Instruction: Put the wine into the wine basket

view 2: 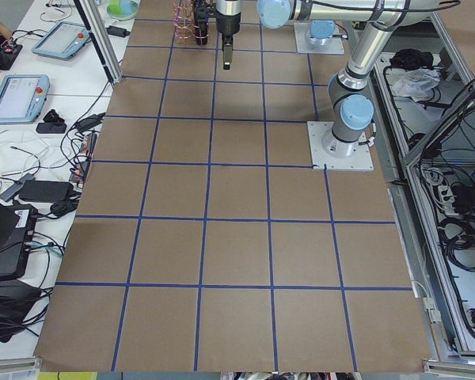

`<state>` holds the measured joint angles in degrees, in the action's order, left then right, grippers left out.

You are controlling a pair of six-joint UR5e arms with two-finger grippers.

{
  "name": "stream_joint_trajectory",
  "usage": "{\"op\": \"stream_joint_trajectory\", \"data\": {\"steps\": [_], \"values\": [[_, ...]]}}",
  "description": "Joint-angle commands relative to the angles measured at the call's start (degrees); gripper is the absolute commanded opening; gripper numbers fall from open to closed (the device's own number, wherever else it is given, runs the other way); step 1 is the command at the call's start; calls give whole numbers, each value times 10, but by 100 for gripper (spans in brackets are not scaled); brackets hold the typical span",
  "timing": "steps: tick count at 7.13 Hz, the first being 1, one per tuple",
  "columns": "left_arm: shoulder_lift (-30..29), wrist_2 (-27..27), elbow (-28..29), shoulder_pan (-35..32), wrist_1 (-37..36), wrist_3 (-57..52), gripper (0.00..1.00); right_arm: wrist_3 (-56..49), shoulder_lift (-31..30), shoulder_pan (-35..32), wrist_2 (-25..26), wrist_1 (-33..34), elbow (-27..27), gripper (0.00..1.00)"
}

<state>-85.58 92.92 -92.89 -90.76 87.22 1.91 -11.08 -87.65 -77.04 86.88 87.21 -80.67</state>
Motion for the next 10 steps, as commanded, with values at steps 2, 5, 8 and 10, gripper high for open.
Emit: {"op": "stream_joint_trajectory", "data": {"steps": [2,5,8,10], "values": [[9,-7,-1,-21,4,0,100,198,-53,-92,8,-5,-48,100],[9,-9,-5,-22,1,-46,100,200,-56,-108,9,-21,-50,100],[9,-19,1,-16,-4,-49,100,199,-53,-108,9,-20,-50,100],[11,-22,2,-15,-5,-39,100,195,-51,-108,8,-22,-50,100]]}}
